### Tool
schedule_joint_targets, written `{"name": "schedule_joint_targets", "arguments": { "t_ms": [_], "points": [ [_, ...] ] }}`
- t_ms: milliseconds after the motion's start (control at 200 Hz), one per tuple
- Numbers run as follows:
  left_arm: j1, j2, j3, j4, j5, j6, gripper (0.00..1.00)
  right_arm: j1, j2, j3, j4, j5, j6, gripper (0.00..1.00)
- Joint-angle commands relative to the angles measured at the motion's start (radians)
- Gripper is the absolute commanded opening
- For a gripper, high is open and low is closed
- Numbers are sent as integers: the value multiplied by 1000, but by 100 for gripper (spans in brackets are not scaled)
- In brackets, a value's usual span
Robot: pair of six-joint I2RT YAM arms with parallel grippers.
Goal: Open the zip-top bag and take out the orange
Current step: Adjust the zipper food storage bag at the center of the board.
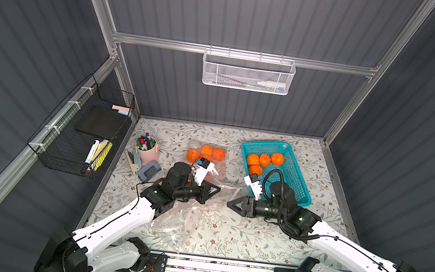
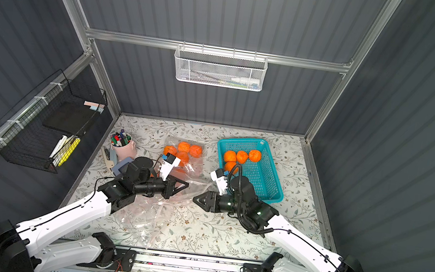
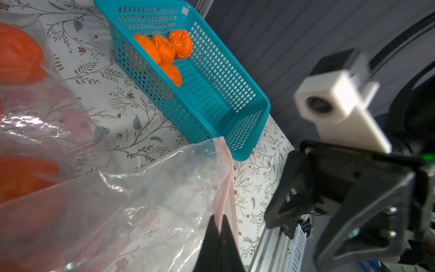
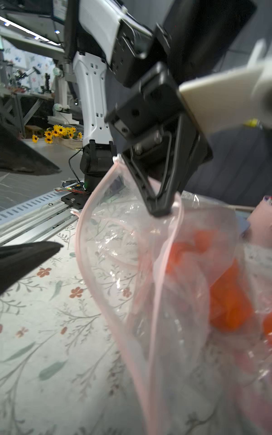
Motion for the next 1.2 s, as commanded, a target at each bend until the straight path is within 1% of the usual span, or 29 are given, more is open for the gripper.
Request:
{"name": "schedule_joint_targets", "arguments": {
  "t_ms": [0,60,130,280,315,345,385,405,430,460,505,540,580,605,630,640,665,710,750,830,915,965,1020,1126,1196],
  "points": [
    [-12,15,47,75,1,-48,0,32,22,50,-124,144,107,53],
    [-17,22,43,85,1,-53,0,41,43,48,-115,163,105,56],
    [-26,32,35,99,8,-56,0,41,83,53,-82,148,118,59],
    [-40,46,30,84,11,-34,0,42,178,88,15,121,137,59],
    [-40,47,27,84,17,-27,3,43,197,95,36,120,138,58],
    [-40,48,25,82,24,-21,6,42,213,101,43,120,136,54],
    [-40,48,29,68,25,-5,10,43,243,115,44,112,126,43],
    [-39,49,31,58,24,5,14,42,256,121,42,106,116,38],
    [-39,47,36,42,17,21,22,42,268,128,38,100,102,32],
    [-39,46,52,10,-1,45,35,41,279,131,32,97,84,24],
    [-40,45,87,-83,-37,82,54,40,280,129,15,103,52,14],
    [-39,42,119,-137,-108,66,66,38,270,123,-5,121,25,8],
    [-35,38,156,-222,-250,74,79,37,251,109,-27,143,-15,3],
    [-35,36,176,-267,-327,85,85,37,236,99,-37,160,-43,0],
    [-34,35,192,-303,-400,94,90,35,222,87,-47,175,-73,0],
    [-32,35,200,-314,-427,98,91,35,218,83,-50,177,-81,0],
    [-30,36,214,-344,-499,104,94,33,204,70,-66,226,-107,0],
    [-23,46,237,-386,-597,117,99,25,180,47,-77,239,-168,0],
    [-9,60,256,-417,-647,129,99,21,163,28,-90,249,-220,0],
    [40,93,271,-430,-660,155,99,8,134,-11,-98,252,-289,0],
    [143,133,256,-393,-603,154,99,1,135,-52,-75,241,-325,0],
    [184,154,236,-354,-593,154,99,-6,135,-67,-64,247,-324,0],
    [195,172,203,-294,-578,169,99,-11,135,-84,-45,238,-321,0],
    [194,224,143,-196,-447,181,99,-17,153,-92,-15,209,-307,0],
    [194,273,129,-198,-436,181,96,-19,170,-88,-5,198,-307,0]
  ]
}}
